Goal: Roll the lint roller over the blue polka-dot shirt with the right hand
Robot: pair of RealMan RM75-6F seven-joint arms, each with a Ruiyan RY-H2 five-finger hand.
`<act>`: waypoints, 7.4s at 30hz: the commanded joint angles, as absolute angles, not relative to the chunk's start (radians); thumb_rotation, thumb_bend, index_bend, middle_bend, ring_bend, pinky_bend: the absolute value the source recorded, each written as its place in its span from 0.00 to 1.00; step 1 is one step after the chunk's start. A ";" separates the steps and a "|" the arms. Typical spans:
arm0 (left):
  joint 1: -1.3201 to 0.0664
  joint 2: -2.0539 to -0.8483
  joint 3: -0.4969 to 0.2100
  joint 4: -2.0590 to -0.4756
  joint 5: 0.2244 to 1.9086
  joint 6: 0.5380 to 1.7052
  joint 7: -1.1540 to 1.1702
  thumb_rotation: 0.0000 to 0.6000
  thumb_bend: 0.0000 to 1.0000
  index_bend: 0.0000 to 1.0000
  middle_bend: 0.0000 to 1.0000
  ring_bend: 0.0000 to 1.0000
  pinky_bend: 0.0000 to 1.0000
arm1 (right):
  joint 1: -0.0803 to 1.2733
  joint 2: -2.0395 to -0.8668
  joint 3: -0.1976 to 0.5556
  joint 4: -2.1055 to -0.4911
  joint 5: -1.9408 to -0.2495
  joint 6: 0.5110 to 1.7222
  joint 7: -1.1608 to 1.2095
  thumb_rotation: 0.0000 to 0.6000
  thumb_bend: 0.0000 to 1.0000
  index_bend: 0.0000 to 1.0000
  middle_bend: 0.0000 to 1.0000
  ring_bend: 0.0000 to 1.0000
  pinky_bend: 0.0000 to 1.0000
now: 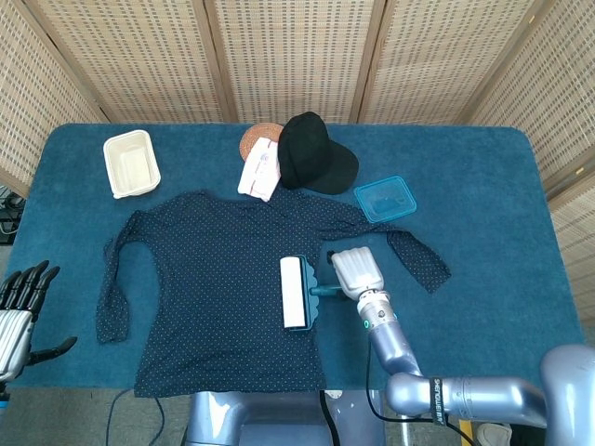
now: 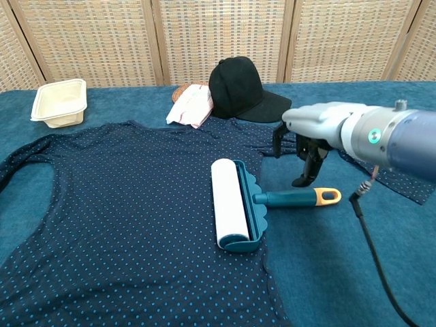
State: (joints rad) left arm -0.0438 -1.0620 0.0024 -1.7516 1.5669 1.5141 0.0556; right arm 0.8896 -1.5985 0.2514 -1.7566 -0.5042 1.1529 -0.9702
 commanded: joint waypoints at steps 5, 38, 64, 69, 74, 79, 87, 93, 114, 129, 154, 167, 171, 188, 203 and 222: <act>-0.047 -1.068 0.006 -1.753 1.566 1.506 0.071 1.00 0.00 0.00 0.00 0.00 0.00 | 0.895 -1.629 0.209 -1.728 -0.501 1.155 -0.941 1.00 0.41 0.36 1.00 1.00 1.00; -0.054 -1.065 -0.001 -1.748 1.543 1.494 0.051 1.00 0.00 0.00 0.00 0.00 0.00 | 0.895 -1.778 0.152 -1.511 -0.551 1.133 -0.882 1.00 0.57 0.55 1.00 1.00 1.00; -0.065 -1.043 -0.007 -1.750 1.525 1.474 -0.002 1.00 0.00 0.00 0.00 0.00 0.00 | 1.131 -1.718 0.300 -1.650 -0.411 1.242 -1.280 1.00 0.77 0.71 1.00 1.00 1.00; -0.073 -1.039 -0.012 -1.744 1.510 1.457 -0.018 1.00 0.00 0.00 0.00 0.00 0.00 | 1.264 -1.745 0.372 -1.667 -0.174 1.312 -1.504 1.00 0.78 0.72 1.00 1.00 1.00; -0.079 -1.037 -0.012 -1.742 1.505 1.443 -0.024 1.00 0.00 0.00 0.00 0.00 0.00 | 1.352 -1.785 0.425 -1.641 -0.052 1.349 -1.592 1.00 0.78 0.73 1.00 1.00 1.00; -0.081 -1.034 -0.013 -1.743 1.501 1.440 -0.031 1.00 0.00 0.00 0.00 0.00 0.00 | 1.401 -1.823 0.442 -1.621 -0.003 1.367 -1.617 1.00 0.78 0.74 1.00 1.00 1.00; -0.081 -1.030 -0.011 -1.743 1.500 1.439 -0.040 1.00 0.00 0.00 0.00 0.00 0.00 | 1.439 -1.895 0.416 -1.586 0.003 1.359 -1.611 1.00 0.78 0.75 1.00 1.00 1.00; -0.082 -1.029 -0.012 -1.742 1.499 1.438 -0.045 1.00 0.00 0.00 0.00 0.00 0.00 | 1.452 -1.957 0.374 -1.533 -0.035 1.346 -1.592 1.00 0.79 0.75 1.00 1.00 1.00; -0.087 -1.026 -0.019 -1.745 1.482 1.432 -0.049 1.00 0.00 0.00 0.00 0.00 0.00 | 1.292 -1.827 0.166 -1.460 -0.191 1.379 -1.572 1.00 0.79 0.74 1.00 1.00 1.00; -0.084 -1.024 -0.017 -1.750 1.489 1.441 -0.045 1.00 0.00 0.00 0.00 0.00 0.00 | 1.312 -1.895 0.210 -1.508 -0.208 1.398 -1.646 1.00 0.79 0.74 1.00 1.00 1.00; -0.090 -1.029 -0.021 -1.746 1.471 1.427 -0.038 1.00 0.00 0.00 0.00 0.00 0.00 | 1.396 -2.095 0.264 -1.494 -0.258 1.376 -1.721 1.00 0.79 0.74 1.00 1.00 1.00; -0.091 -1.031 -0.021 -1.745 1.468 1.426 -0.034 1.00 0.00 0.00 0.00 0.00 0.00 | 1.333 -2.031 0.209 -1.468 -0.317 1.388 -1.699 1.00 0.79 0.73 1.00 1.00 1.00; -0.090 -1.030 -0.021 -1.747 1.469 1.428 -0.034 1.00 0.00 0.00 0.00 0.00 0.00 | 1.280 -1.963 0.172 -1.467 -0.325 1.393 -1.674 1.00 0.79 0.73 1.00 1.00 1.00; -0.093 -1.041 -0.017 -1.757 1.475 1.426 0.005 1.00 0.00 0.00 0.00 0.00 0.00 | 1.171 -1.837 0.129 -1.490 -0.377 1.384 -1.599 1.00 0.47 0.33 1.00 1.00 1.00; -0.089 -1.035 -0.011 -1.746 1.493 1.435 -0.029 1.00 0.00 0.00 0.00 0.00 0.00 | 1.010 -1.589 0.089 -1.688 -0.652 1.418 -1.271 1.00 0.00 0.00 0.97 1.00 1.00; -0.064 -1.050 0.007 -1.725 1.576 1.509 -0.039 1.00 0.00 0.00 0.00 0.00 0.00 | 0.529 -1.310 -0.151 -1.504 -1.292 1.518 -0.251 1.00 0.00 0.00 0.00 0.00 0.00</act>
